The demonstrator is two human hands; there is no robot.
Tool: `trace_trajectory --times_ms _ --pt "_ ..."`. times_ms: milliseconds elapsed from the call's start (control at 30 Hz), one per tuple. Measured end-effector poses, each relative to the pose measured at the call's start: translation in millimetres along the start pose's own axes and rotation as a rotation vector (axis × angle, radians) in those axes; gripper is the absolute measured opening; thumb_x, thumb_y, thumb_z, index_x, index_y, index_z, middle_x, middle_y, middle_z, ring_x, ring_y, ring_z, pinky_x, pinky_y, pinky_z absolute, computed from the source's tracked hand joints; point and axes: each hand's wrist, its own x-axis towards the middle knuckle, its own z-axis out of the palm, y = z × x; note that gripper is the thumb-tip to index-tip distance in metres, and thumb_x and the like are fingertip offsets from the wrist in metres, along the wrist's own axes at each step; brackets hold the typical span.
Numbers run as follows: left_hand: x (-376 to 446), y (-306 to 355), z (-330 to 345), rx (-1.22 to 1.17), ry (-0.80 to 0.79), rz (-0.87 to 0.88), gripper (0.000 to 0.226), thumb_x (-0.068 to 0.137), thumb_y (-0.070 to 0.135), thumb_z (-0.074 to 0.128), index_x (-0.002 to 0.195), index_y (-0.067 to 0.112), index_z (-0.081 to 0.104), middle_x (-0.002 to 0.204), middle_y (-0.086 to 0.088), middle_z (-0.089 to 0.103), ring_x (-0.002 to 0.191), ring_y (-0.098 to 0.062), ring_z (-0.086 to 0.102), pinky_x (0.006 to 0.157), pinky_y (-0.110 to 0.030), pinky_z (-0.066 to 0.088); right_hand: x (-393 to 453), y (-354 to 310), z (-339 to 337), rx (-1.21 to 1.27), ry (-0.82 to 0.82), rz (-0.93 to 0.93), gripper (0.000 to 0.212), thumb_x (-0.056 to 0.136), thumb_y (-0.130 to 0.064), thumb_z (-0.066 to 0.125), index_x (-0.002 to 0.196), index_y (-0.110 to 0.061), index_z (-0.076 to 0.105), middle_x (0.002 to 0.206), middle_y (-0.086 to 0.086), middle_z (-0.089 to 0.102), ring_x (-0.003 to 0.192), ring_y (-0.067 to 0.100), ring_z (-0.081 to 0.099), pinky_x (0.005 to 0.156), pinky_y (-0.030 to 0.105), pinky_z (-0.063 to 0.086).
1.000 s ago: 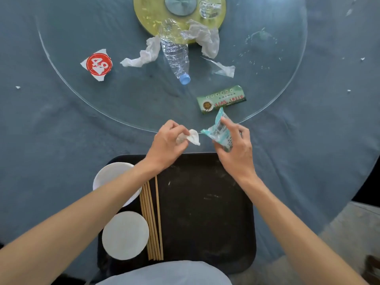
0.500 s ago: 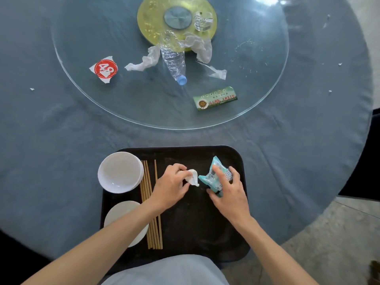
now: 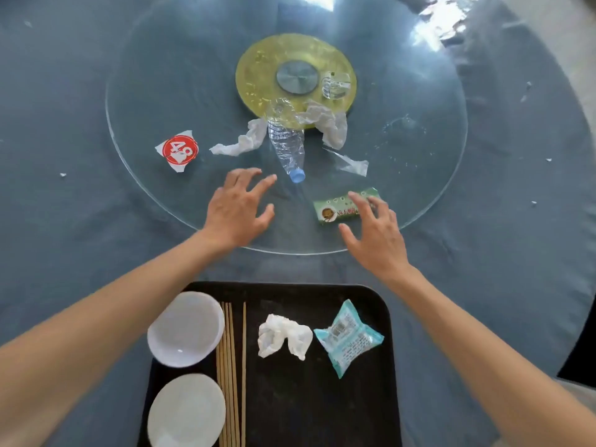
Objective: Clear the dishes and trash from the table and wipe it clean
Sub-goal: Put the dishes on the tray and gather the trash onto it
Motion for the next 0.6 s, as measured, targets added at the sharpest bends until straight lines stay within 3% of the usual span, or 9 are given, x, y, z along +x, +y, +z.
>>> trace_trajectory --times_ms 100,200,367,500,600 --pt "54 -26 -1 0.052 0.003 -0.063 0.063 0.089 0.039 0.063 0.148 0.022 0.047 0.149 -0.012 0.042 0.138 -0.036 0.034 0.091 -0.057 0.052 67 0 8 0.016 0.019 0.029 0.066 0.095 -0.032 0.066 0.155 -0.028 0.038 0.152 0.013 0.041 0.132 0.039 0.044 0.097 0.049 0.048" --pt "93 -51 7 0.068 -0.006 -0.124 0.069 0.092 0.04 0.062 0.153 0.019 0.037 0.157 -0.013 0.033 0.146 -0.035 0.025 0.103 -0.057 0.045 119 5 19 -0.038 0.057 0.071 0.068 0.096 -0.035 0.064 0.156 -0.025 0.034 0.15 0.013 0.039 0.129 0.038 0.044 0.094 0.048 0.05" --pt "126 -80 32 0.049 -0.109 -0.183 0.069 0.1 0.043 0.053 0.16 0.033 0.02 0.163 -0.014 0.025 0.148 -0.035 0.021 0.106 -0.057 0.039 161 17 46 -0.122 0.07 0.072 0.061 0.1 -0.042 0.061 0.154 -0.027 0.037 0.141 0.014 0.043 0.122 0.035 0.048 0.083 0.048 0.053" --pt "123 -94 50 0.004 -0.024 -0.173 0.06 0.097 0.02 0.06 0.153 0.029 0.042 0.141 -0.014 0.053 0.125 -0.042 0.046 0.092 -0.054 0.046 162 20 59 -0.048 0.102 0.03 0.035 0.107 -0.033 0.05 0.141 -0.031 0.055 0.13 0.015 0.046 0.11 0.034 0.056 0.077 0.047 0.056" --pt "113 -98 53 -0.085 0.071 -0.177 0.053 0.095 0.009 0.058 0.145 0.024 0.055 0.124 -0.015 0.062 0.109 -0.042 0.053 0.085 -0.05 0.048 153 22 61 0.023 0.144 0.009 0.029 0.107 -0.026 0.051 0.132 -0.029 0.065 0.12 0.015 0.051 0.095 0.034 0.06 0.074 0.046 0.057"
